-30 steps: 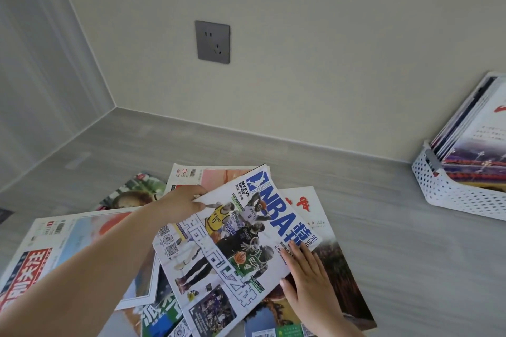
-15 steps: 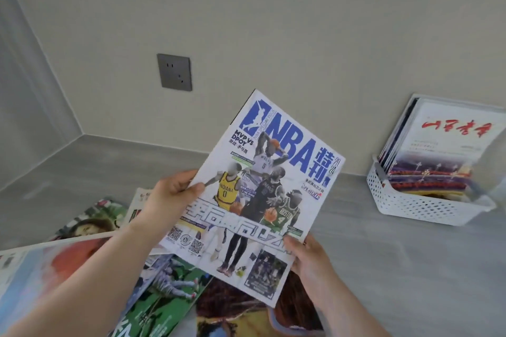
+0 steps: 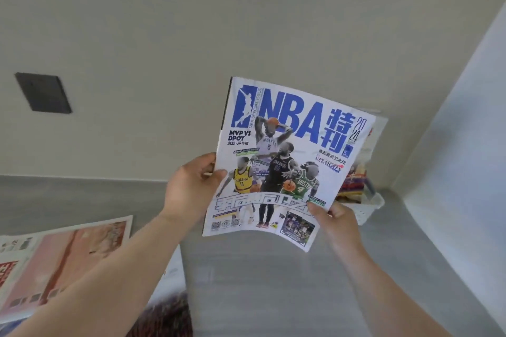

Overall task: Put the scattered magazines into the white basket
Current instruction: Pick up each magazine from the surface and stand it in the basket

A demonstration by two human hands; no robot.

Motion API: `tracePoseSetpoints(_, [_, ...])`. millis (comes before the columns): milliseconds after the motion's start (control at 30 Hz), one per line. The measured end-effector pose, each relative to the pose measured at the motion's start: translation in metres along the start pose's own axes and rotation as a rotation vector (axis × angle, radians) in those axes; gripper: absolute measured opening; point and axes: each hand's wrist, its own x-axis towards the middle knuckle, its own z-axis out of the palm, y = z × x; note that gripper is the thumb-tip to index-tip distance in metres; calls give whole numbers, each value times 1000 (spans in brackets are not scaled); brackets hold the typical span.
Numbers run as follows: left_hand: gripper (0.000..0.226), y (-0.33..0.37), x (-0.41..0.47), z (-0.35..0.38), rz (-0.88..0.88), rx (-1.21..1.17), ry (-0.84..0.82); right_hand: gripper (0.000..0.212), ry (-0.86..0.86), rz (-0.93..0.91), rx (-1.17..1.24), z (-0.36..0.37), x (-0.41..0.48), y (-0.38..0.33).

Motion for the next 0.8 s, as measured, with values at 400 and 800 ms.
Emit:
tracePoseSetpoints(400, [13,50,76,142,16,-63,-50,15,208,-109,-211,-112,129,4])
tracePoseSetpoints(800, [9,34,104,203,-10,13,-132,23,248,37,-198,-123,180,53])
